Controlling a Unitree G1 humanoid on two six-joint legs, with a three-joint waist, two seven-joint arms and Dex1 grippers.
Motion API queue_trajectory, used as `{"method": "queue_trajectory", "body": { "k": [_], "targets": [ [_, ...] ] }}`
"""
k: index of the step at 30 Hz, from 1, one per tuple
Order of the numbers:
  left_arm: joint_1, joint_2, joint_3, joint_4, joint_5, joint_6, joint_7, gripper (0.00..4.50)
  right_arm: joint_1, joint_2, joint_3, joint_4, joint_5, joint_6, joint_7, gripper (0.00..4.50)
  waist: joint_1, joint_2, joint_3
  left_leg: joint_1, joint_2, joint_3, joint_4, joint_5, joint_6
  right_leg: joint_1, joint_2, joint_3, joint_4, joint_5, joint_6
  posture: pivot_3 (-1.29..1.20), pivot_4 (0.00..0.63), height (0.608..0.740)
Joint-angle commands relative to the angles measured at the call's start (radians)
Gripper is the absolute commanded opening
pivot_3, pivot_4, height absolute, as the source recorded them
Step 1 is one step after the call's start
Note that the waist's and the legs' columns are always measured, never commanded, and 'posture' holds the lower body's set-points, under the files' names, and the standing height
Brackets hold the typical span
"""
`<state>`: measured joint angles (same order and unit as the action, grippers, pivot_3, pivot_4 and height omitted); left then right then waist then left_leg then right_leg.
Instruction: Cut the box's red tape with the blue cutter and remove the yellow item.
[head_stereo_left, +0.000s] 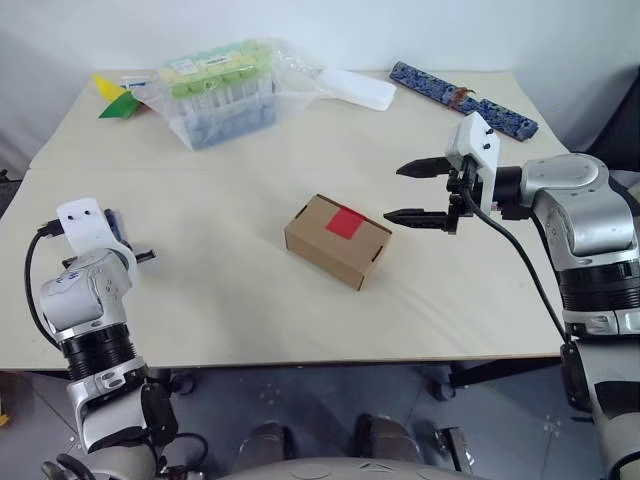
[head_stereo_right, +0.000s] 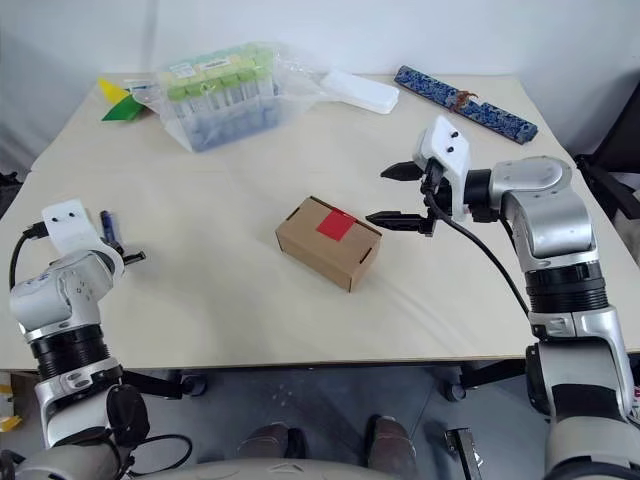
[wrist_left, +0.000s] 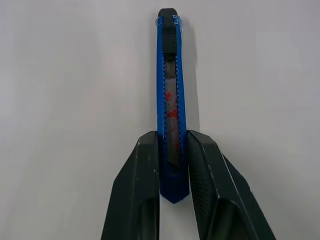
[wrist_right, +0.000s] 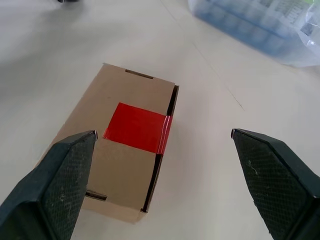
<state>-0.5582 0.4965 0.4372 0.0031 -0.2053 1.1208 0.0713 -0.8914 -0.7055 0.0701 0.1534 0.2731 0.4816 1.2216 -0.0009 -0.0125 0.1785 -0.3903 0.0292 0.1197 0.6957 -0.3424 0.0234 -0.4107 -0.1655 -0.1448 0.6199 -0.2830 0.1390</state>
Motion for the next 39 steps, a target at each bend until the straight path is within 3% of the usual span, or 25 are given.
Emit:
{"method": "queue_trajectory", "body": {
  "k": [1,3,7,10,13,16,23,28,39],
  "targets": [
    [0.063,0.100,-0.130,-0.129,-0.084,0.004,-0.241,0.46,0.026,-0.031,-0.048,-0.105,0.041,0.041,-0.021,4.50,0.000,0.000,0.000,0.000,0.000,0.000,0.000,0.000,0.000,0.000,0.000,0.000,0.000,0.000,0.000,0.00,0.150,0.740],
    [0.097,0.148,-0.177,-0.160,-0.106,-0.012,-0.327,0.46,0.043,-0.035,-0.051,-0.141,0.051,0.059,-0.034,4.50,-0.002,0.000,0.000,0.000,0.000,-0.001,0.000,0.000,0.000,0.000,0.000,0.001,-0.001,0.000,0.000,0.00,0.150,0.740],
    [0.188,0.308,-0.347,-0.279,-0.176,-0.212,-0.708,0.46,0.148,-0.031,-0.071,-0.365,0.107,0.133,-0.098,4.50,-0.002,0.000,0.000,0.000,0.001,-0.001,-0.001,-0.001,-0.001,-0.002,0.001,0.001,-0.001,-0.001,-0.001,0.00,0.150,0.740],
    [0.224,0.375,-0.382,-0.318,-0.240,-0.276,-0.900,0.46,0.204,-0.048,-0.061,-0.484,0.136,0.168,-0.111,4.32,-0.002,0.001,0.001,0.000,0.001,0.000,-0.002,-0.001,-0.001,-0.002,0.001,0.002,-0.002,-0.001,-0.001,0.00,0.150,0.740],
    [0.242,0.455,-0.455,-0.320,-0.249,-0.371,-1.095,0.46,0.260,-0.037,-0.069,-0.613,0.194,0.210,-0.145,3.59,-0.002,0.002,0.001,0.000,0.001,0.001,-0.002,-0.001,-0.001,-0.002,0.001,0.002,-0.002,-0.001,-0.002,0.00,0.150,0.740],
    [0.236,0.504,-0.534,-0.278,-0.201,-0.510,-1.241,0.46,0.281,-0.042,-0.032,-0.685,0.194,0.224,-0.173,2.51,-0.001,0.002,0.001,0.000,0.001,0.002,-0.002,-0.001,-0.001,-0.002,0.001,0.003,-0.003,-0.001,-0.002,0.00,0.150,0.740],
    [0.175,0.496,-0.626,-0.129,-0.099,-0.775,-1.415,0.46,0.334,-0.061,0.099,-0.811,0.139,0.197,-0.207,0.11,0.000,0.002,0.001,-0.001,0.001,0.004,-0.002,-0.001,0.000,-0.003,0.002,0.003,-0.004,-0.001,-0.003,0.00,0.150,0.740],
    [0.121,0.437,-0.660,0.006,0.010,-0.977,-1.415,0.46,0.362,-0.018,0.318,-0.818,-0.024,0.105,-0.255,0.03,-0.001,0.002,0.001,-0.001,0.001,0.006,-0.001,-0.002,0.000,-0.003,0.002,0.003,-0.003,-0.001,-0.002,0.00,0.150,0.740],
    [0.170,0.424,-0.649,-0.064,0.049,-0.949,-1.395,0.46,0.342,0.097,0.547,-0.669,-0.247,-0.040,-0.277,0.03,-0.003,0.002,0.001,-0.001,0.001,0.009,0.001,-0.002,0.000,-0.003,0.002,0.003,-0.001,-0.001,-0.002,0.00,0.150,0.740]
  ]
}}
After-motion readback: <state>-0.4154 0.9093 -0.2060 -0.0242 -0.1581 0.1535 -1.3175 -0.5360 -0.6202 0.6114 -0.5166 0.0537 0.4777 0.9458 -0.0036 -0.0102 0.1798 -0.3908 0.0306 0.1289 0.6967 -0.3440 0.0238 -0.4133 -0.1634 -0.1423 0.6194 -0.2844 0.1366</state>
